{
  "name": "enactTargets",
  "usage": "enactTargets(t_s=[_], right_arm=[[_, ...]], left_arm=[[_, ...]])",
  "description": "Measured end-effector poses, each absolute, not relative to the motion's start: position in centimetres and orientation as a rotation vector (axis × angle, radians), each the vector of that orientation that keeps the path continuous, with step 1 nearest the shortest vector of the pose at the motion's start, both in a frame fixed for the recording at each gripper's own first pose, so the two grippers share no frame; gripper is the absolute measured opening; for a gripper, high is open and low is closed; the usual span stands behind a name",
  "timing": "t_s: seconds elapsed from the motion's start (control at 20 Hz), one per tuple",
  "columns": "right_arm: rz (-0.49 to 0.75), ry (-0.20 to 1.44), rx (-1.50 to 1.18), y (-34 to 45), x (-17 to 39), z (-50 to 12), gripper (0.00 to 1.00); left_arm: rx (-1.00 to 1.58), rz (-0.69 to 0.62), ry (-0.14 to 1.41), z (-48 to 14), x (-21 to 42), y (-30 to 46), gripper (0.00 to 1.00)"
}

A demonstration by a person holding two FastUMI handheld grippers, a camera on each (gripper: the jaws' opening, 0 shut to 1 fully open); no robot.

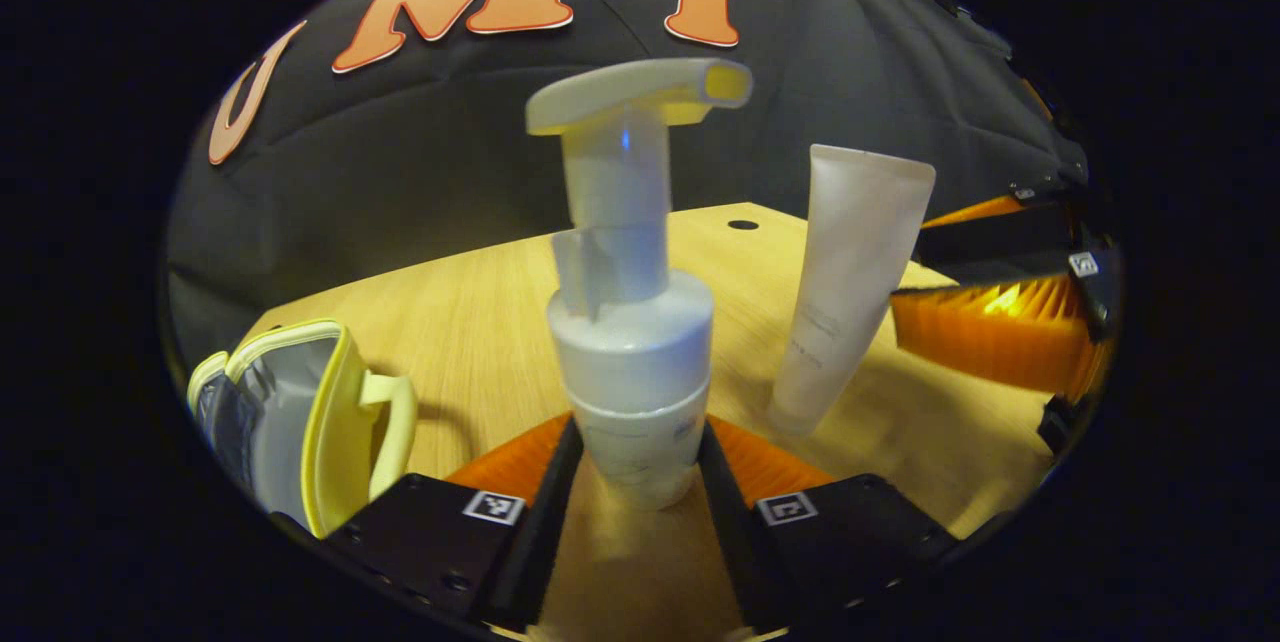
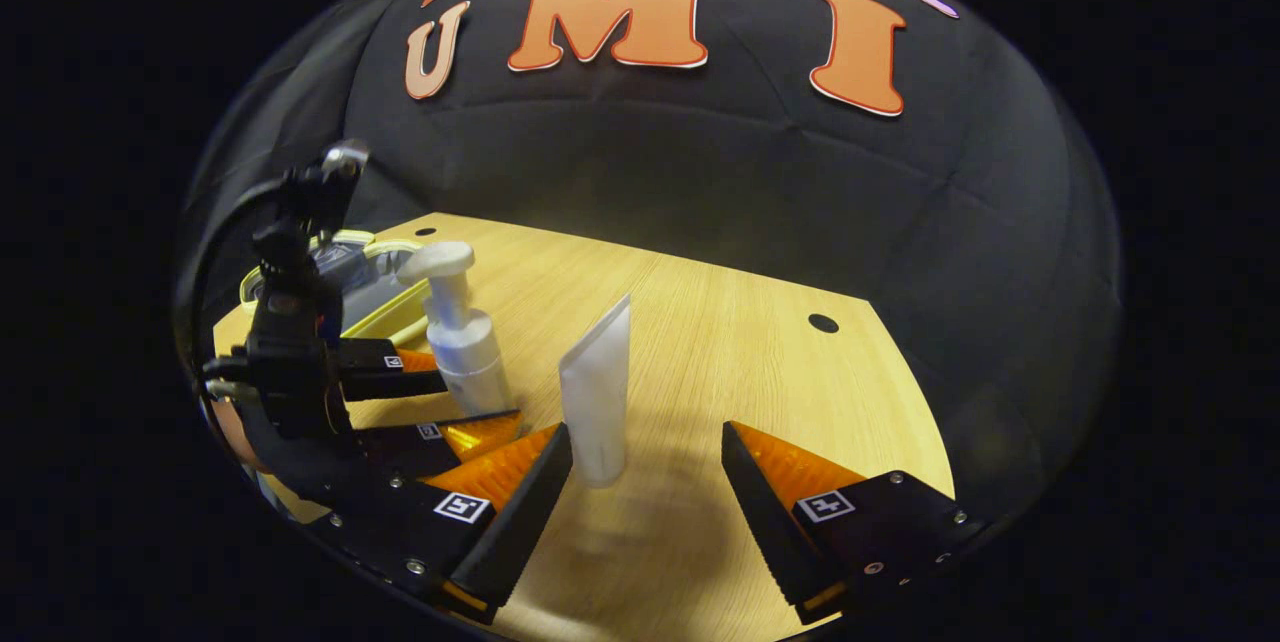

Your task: First open the suitcase, pack the skin care products into it, and then close the suitcase.

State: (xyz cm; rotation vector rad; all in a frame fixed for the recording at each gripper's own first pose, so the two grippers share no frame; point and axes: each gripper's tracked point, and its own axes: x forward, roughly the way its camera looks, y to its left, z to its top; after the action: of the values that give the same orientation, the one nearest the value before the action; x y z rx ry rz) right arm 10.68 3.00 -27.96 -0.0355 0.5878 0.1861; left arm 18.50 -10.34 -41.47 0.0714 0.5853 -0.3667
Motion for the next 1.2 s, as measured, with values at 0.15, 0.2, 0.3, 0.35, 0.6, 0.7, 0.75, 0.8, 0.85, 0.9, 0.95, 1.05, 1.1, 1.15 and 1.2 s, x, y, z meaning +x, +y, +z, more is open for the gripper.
enactTargets(t_s=[0.15,0.2,0.3,0.35,0.6,0.7,0.75,0.8,0.85,0.9,0.95,1.05,1.1,1.15,1.2], right_arm=[[0.196,0.605,-0.029,3.6,10.8,-29.0,0.96],[0.201,0.610,-0.026,3.8,11.0,-29.4,0.96],[0.210,0.621,-0.020,4.2,11.4,-30.3,0.96],[0.213,0.625,-0.019,4.4,11.7,-30.6,0.96],[0.234,0.634,0.002,5.4,12.9,-31.9,0.95],[0.244,0.642,0.010,5.8,13.2,-32.6,0.92],[0.249,0.648,0.014,5.9,13.3,-32.8,0.90],[0.252,0.654,0.020,6.1,13.4,-33.2,0.89],[0.257,0.652,0.036,6.3,13.6,-33.2,0.87],[0.261,0.647,0.051,6.6,13.9,-33.1,0.85],[0.270,0.646,0.058,6.9,14.2,-33.4,0.82],[0.291,0.680,0.044,7.5,13.9,-34.7,0.77],[0.306,0.697,0.049,7.7,13.7,-35.1,0.76],[0.306,0.695,0.061,7.8,13.7,-35.1,0.70],[0.299,0.680,0.070,7.9,14.0,-34.7,0.67]], left_arm=[[0.030,-0.364,0.603,-41.4,18.6,-10.2,0.62],[0.018,-0.361,0.615,-41.3,18.7,-10.1,0.60],[0.007,-0.344,0.627,-40.9,18.7,-9.5,0.58],[0.007,-0.331,0.623,-40.5,18.8,-9.1,0.58],[-0.006,-0.269,0.578,-35.5,19.1,-6.7,0.58],[-0.010,-0.245,0.559,-33.5,19.0,-5.5,0.58],[-0.010,-0.233,0.548,-32.6,19.0,-5.0,0.58],[-0.008,-0.221,0.541,-31.7,19.0,-4.3,0.58],[-0.009,-0.209,0.533,-30.8,18.9,-3.6,0.58],[-0.008,-0.200,0.529,-30.1,18.8,-3.0,0.58],[-0.009,-0.184,0.526,-29.6,18.2,-2.2,0.58],[-0.005,-0.147,0.528,-28.6,17.9,-0.5,0.58],[0.003,-0.129,0.531,-28.2,17.7,0.5,0.58],[0.009,-0.110,0.533,-28.0,17.4,1.2,0.58],[0.012,-0.100,0.535,-27.6,17.0,1.9,0.58]])
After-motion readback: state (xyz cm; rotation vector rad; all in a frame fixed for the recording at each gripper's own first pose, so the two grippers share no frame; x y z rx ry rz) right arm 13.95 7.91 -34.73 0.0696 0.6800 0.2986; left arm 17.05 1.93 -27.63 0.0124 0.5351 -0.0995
